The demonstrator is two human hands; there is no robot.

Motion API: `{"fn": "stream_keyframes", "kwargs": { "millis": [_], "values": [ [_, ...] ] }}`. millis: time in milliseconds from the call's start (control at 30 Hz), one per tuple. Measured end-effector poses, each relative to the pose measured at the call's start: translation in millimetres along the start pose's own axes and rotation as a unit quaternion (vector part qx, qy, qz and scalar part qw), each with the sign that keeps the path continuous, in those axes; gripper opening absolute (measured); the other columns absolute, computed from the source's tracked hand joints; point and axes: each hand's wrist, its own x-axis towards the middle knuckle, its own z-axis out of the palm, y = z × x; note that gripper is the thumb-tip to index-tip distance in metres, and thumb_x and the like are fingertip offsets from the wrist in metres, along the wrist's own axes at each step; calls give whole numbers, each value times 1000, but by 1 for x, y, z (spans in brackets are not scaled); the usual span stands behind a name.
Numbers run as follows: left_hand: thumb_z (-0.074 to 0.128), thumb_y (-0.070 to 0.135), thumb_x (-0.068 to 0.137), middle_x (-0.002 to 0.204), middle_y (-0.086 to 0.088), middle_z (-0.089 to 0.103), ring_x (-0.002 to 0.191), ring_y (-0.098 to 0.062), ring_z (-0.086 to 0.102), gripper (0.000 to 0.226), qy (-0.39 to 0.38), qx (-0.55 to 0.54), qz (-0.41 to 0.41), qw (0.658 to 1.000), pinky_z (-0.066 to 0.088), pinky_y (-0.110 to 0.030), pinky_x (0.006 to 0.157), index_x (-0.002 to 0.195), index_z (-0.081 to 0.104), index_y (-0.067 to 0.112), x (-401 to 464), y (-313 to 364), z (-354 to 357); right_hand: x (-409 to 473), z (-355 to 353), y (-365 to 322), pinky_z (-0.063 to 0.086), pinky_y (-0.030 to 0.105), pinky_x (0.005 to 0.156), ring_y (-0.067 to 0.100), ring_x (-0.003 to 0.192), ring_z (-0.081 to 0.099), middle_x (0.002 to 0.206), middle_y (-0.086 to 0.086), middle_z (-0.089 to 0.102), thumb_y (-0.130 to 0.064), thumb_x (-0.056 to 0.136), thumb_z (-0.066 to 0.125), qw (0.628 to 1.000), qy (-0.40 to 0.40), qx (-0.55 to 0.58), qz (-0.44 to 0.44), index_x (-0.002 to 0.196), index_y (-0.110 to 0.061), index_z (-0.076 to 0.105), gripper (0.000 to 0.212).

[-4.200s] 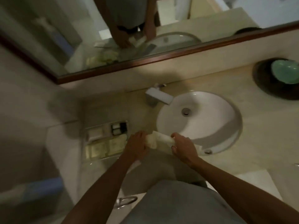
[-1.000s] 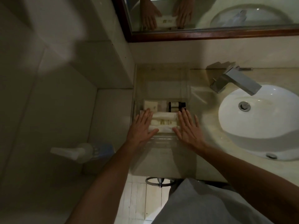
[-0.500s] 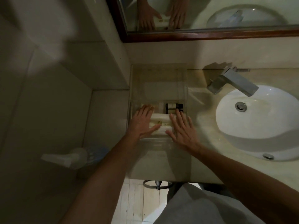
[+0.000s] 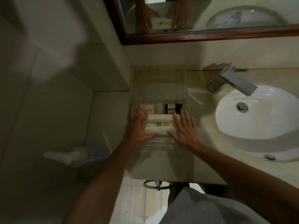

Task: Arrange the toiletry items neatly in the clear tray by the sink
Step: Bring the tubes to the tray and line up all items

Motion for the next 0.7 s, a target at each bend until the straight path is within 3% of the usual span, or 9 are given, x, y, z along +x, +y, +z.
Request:
{"fn": "stream_keyframes", "kwargs": {
  "millis": [67,167,367,533,700],
  "values": [
    [41,89,69,160,-9,-21,148,-27,-14,118,15,-5,-17,1000,9,-55,118,154,-7,22,-6,3,1,-4,1,5,-5,51,120,27,144,-31,154,12,-39,-87,81,5,1000,4,16,4,150,-23,-25,99],
    [47,92,62,159,-10,-22,147,-32,-15,124,11,-1,-27,1000,9,-58,117,154,-4,26,-13,1,0,-10,0,12,-7,50,120,32,146,-23,155,16,-34,-97,67,28,999,-2,52,10,151,-25,-24,122],
    [49,94,53,162,-5,-7,147,-35,3,128,-30,62,7,998,15,-65,113,154,5,29,-6,-11,-8,2,-6,20,15,58,118,39,142,19,158,23,10,-80,54,72,1000,-14,28,-1,153,-23,-17,145],
    [75,72,55,162,-5,2,146,-31,10,131,-38,5,51,998,29,-56,112,154,5,24,-5,-19,-2,6,-5,22,15,59,117,39,141,20,156,21,16,-70,50,82,999,-9,39,-4,154,-23,-14,149],
    [80,67,54,161,-8,-2,146,-28,11,131,-26,-17,49,998,29,-46,114,154,9,20,0,-21,-10,7,-7,18,17,59,116,35,138,22,152,19,20,-62,51,86,997,17,71,-5,154,-22,-10,147]
  ]
}}
